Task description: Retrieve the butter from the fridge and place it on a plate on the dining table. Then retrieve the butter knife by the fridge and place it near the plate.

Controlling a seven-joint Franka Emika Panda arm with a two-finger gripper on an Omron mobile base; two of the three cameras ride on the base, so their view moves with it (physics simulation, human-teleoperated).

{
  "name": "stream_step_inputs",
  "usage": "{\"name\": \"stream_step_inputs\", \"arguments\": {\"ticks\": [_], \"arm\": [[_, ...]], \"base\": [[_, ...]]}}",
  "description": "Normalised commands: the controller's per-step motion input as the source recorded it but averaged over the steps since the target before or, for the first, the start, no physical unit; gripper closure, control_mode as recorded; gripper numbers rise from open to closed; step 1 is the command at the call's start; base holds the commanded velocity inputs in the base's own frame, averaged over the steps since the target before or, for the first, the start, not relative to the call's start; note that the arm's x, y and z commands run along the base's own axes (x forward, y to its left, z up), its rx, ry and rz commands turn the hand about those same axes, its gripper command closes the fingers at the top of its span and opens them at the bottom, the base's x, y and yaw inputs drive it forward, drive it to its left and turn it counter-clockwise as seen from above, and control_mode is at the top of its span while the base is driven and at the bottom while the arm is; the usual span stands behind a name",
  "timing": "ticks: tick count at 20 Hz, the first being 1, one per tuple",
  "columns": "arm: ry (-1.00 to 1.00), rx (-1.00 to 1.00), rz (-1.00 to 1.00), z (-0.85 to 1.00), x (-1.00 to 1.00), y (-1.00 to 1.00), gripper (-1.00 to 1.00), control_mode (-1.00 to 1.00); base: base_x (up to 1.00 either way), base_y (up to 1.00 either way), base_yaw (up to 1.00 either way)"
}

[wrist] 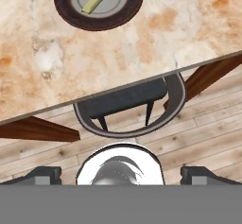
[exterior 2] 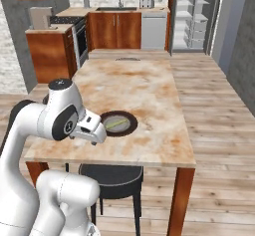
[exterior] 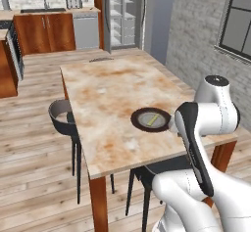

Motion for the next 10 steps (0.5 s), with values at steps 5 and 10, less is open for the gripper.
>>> {"name": "stream_step_inputs", "arguments": {"ticks": [5,10], "arm": [[0.0,0.0,0.0,0.0,0.0,0.0,-1.0,1.0],[0.0,0.0,0.0,0.0,0.0,0.0,-1.0,1.0]], "base": [[0.0,0.0,0.0],[-0.11,0.0,0.0]]}}
